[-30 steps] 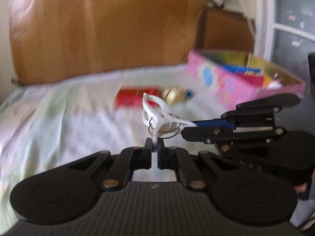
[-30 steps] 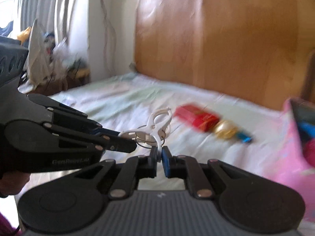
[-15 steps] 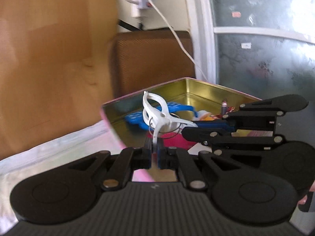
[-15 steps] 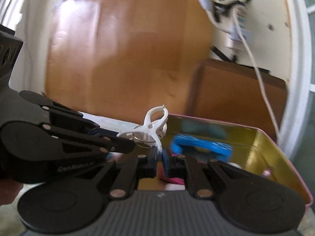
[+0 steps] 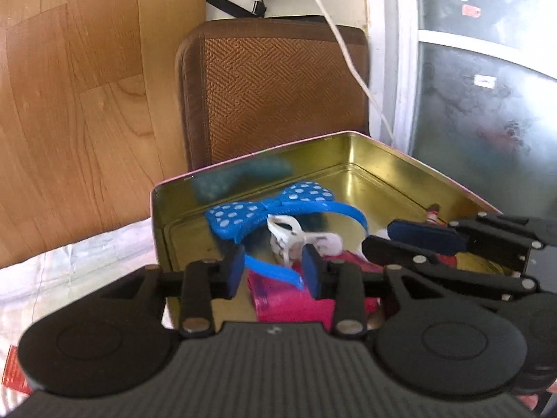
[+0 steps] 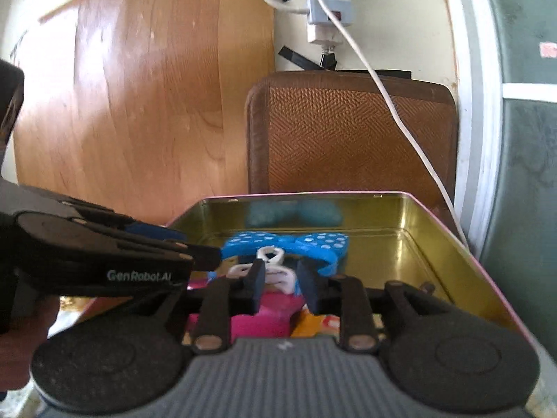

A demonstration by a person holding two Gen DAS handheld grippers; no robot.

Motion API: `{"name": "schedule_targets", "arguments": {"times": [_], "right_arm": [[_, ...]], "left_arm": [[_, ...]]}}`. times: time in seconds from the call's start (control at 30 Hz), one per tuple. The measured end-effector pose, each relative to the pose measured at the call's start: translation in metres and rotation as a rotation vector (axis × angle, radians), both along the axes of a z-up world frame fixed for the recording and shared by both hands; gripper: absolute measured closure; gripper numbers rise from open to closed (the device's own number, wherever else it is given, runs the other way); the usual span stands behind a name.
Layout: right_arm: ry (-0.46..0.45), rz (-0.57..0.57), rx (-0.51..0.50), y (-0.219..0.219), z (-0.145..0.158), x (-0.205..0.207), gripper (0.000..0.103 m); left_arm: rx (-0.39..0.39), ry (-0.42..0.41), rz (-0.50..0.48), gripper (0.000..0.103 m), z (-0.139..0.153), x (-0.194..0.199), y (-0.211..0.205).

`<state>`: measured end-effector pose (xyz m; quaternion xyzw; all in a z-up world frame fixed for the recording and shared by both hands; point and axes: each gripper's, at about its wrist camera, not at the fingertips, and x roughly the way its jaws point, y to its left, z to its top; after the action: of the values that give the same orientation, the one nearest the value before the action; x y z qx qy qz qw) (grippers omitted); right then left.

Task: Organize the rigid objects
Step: 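Carry the white clip into the pink tin and open the left gripper, then move the right gripper down onto the gold ball-shaped toy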

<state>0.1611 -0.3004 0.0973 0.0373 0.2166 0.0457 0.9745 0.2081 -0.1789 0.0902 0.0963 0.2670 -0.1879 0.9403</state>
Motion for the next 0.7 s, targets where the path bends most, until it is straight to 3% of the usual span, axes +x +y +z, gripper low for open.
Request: {"name": "schedule_targets", "arguments": {"times": [0.13,0.27,0.43,0.7], "right_arm": [[-0.032,0.001,0.083,-0.001,0.004,-0.022,0.078],[-0.066,-0.003,0.167,0.000,0.010,-0.042,0.077],[-0.074,0.003,0.247,0.009,0.015,-0.060,0.067],[-0.052,0.048,0.274,0.047,0.019,-0.072,0.066]], "left_arm": [[0.037,-0.019,0.045,0.059,0.003,-0.025,0.007],[0.022,0.004,0.092,0.059,0.007,-0.037,0.024],[0.007,0.015,0.169,0.052,0.007,-0.053,0.055],[-0.015,0.030,0.268,0.052,-0.002,-0.076,0.109]]}}
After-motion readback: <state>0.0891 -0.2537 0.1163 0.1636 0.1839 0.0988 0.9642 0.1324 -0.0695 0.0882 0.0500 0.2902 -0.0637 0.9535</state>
